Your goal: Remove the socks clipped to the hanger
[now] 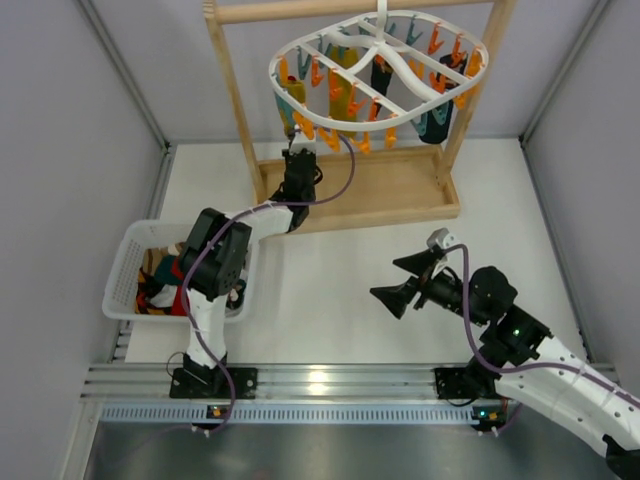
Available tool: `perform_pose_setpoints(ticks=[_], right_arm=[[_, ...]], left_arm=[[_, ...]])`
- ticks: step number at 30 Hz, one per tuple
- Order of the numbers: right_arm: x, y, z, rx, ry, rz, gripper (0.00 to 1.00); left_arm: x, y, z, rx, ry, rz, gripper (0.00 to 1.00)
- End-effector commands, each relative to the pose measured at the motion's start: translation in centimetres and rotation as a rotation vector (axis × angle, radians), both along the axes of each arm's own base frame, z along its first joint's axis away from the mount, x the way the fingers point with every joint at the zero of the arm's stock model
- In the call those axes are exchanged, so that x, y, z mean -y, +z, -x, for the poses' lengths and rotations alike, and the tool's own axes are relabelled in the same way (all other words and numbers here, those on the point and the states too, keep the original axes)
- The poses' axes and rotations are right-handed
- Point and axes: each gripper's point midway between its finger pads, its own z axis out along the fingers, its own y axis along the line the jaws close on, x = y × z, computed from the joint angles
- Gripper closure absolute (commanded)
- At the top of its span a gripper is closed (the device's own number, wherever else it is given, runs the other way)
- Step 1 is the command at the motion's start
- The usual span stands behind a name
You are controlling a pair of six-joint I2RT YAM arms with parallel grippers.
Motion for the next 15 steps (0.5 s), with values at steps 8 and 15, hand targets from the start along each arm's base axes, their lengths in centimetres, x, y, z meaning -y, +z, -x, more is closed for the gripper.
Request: perform_pose_setpoints(ticks=[8, 15], right_arm=[[1.1, 2.8, 1.4, 0.036, 0.005, -0.118, 0.01], [2.5, 3.4, 2.3, 0.029, -0.02, -0.141, 0.01]], left_arm=[[2.1, 7.8, 7.2, 0.129, 0.049, 0.098, 1.0], [2.1, 7.1, 11.6, 0.102, 0.073, 0.09, 1.0]])
